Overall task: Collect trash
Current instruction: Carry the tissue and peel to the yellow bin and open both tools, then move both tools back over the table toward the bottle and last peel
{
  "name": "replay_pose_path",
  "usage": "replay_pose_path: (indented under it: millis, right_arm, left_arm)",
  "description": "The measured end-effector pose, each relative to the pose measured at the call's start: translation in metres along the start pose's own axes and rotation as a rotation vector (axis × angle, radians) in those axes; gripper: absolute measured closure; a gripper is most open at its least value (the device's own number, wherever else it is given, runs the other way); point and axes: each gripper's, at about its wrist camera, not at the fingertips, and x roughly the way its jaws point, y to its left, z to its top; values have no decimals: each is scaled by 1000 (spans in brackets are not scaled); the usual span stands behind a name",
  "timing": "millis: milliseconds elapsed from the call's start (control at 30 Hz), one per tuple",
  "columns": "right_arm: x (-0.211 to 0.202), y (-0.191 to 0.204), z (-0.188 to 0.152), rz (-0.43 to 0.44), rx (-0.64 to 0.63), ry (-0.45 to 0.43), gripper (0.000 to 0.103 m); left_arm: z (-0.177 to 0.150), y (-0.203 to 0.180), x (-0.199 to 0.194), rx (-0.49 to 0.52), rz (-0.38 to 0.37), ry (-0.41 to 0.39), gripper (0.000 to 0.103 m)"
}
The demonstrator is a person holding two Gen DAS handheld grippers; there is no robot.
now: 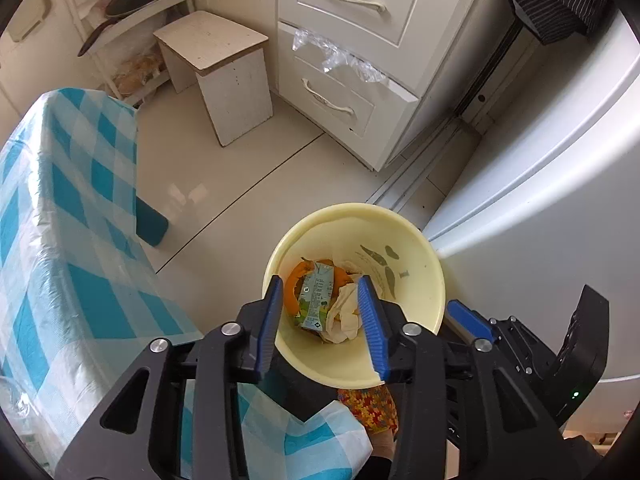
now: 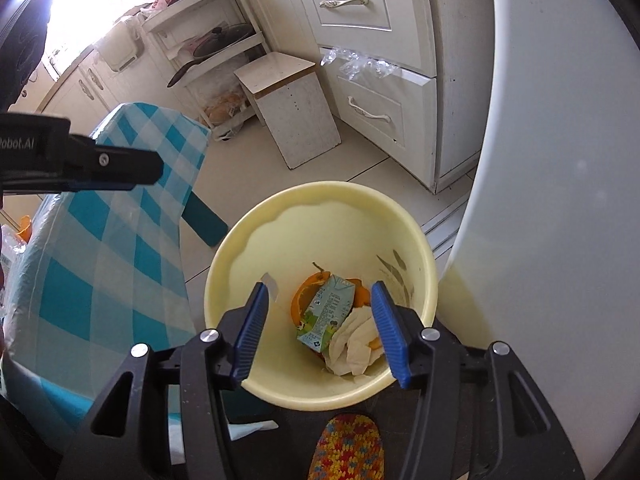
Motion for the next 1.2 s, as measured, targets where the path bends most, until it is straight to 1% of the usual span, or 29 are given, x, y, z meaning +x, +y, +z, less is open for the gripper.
replay_pose_path:
  millis: [67, 233, 367, 433, 467, 533, 667, 733, 900, 1200]
  right_arm:
    - [-3, 2, -2, 3, -6, 3, 48]
    - [-16, 11, -9, 14, -18, -2, 48]
    - [-28, 18, -11, 20, -26, -14, 47]
    - [-35, 23, -11, 24, -31, -21, 46]
    - [-39, 25, -11, 25, -34, -26, 46]
    - [-46, 30, -9, 28, -39, -41, 39]
    - [-59, 44, -7, 38, -59, -68, 37]
    - [-65, 51, -7, 43, -71, -80, 34]
    - [-77, 68, -4, 56, -106, -100, 32]
    - [-89, 103, -2, 70, -170, -117, 30]
  left_arm:
    - [-3, 3, -7, -6, 4, -12, 61]
    - [-13, 8, -27, -7, 33, -49, 49]
    - [-21, 12, -50, -8, 65, -92, 42]
    - [-26, 14, -61, -3, 88, -116, 36]
    - [-28, 14, -67, 1, 98, -128, 34]
    - [-32, 16, -79, 9, 122, -154, 28]
    - [-41, 20, -101, 21, 152, -196, 24]
    - [-46, 22, -111, 28, 166, -213, 22]
    - [-60, 32, -133, 35, 199, -251, 19]
    - [-81, 71, -164, -26, 222, -291, 18]
